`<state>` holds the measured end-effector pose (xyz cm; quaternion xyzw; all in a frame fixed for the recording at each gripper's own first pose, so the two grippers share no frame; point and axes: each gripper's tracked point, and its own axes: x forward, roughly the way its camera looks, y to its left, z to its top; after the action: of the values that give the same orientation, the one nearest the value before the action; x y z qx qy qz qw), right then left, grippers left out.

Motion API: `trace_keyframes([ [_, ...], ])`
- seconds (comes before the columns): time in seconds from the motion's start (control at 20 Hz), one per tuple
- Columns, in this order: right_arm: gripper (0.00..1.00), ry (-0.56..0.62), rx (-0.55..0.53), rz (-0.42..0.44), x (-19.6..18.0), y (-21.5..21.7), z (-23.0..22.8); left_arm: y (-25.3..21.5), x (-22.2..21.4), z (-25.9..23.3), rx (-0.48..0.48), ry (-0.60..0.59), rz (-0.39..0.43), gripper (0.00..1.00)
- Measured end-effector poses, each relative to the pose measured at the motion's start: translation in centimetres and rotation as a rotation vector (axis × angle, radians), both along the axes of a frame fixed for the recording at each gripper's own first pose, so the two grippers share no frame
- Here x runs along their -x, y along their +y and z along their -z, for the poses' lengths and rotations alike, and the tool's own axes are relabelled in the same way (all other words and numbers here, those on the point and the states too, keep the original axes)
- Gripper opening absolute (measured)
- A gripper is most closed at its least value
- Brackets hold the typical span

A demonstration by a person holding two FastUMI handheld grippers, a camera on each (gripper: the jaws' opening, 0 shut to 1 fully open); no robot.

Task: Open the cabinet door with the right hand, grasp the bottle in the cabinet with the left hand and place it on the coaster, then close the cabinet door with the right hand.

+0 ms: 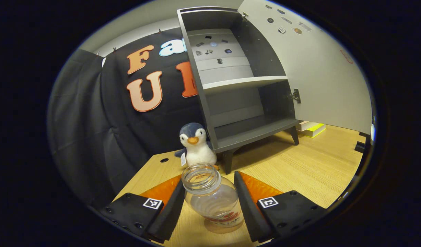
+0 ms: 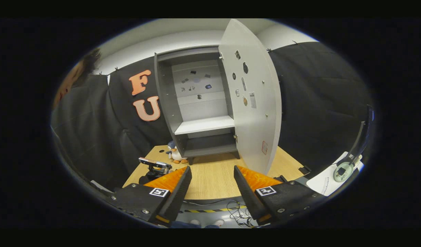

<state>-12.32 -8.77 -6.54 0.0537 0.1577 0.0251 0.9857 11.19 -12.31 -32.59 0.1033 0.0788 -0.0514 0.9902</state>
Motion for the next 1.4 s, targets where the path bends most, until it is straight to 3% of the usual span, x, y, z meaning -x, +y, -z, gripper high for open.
trace_keyframes([
  [0.35,0.77,0.003,-0.012,0.005,-0.1,-0.4,0.2,0.3,0.0,0.1,-0.016,-0.001,-0.007,0.86],
  [0.65,0.78,0.015,-0.028,0.005,0.0,-0.6,0.8,0.9,-0.2,0.1,-0.023,-0.002,-0.029,0.96],
  [0.75,0.77,0.016,-0.032,0.004,0.0,-0.8,0.9,0.9,-0.1,-0.2,-0.024,-0.008,-0.028,0.92],
  [0.9,0.77,0.013,-0.033,0.003,-0.2,-1.1,0.9,1.0,-0.5,-1.6,-0.037,-0.033,-0.027,0.97],
  [1.15,0.78,-0.008,-0.044,0.001,-0.6,-1.7,0.5,0.3,-0.9,-4.0,-0.032,-0.065,-0.012,0.93],
  [1.2,0.78,-0.020,-0.047,0.001,-0.8,-1.9,0.2,0.4,-0.9,-4.7,-0.029,-0.071,-0.015,0.97],
  [1.4,0.78,-0.104,-0.053,0.009,-2.0,-3.6,-2.3,0.1,-0.8,-9.8,-0.004,-0.110,-0.007,0.93],
])
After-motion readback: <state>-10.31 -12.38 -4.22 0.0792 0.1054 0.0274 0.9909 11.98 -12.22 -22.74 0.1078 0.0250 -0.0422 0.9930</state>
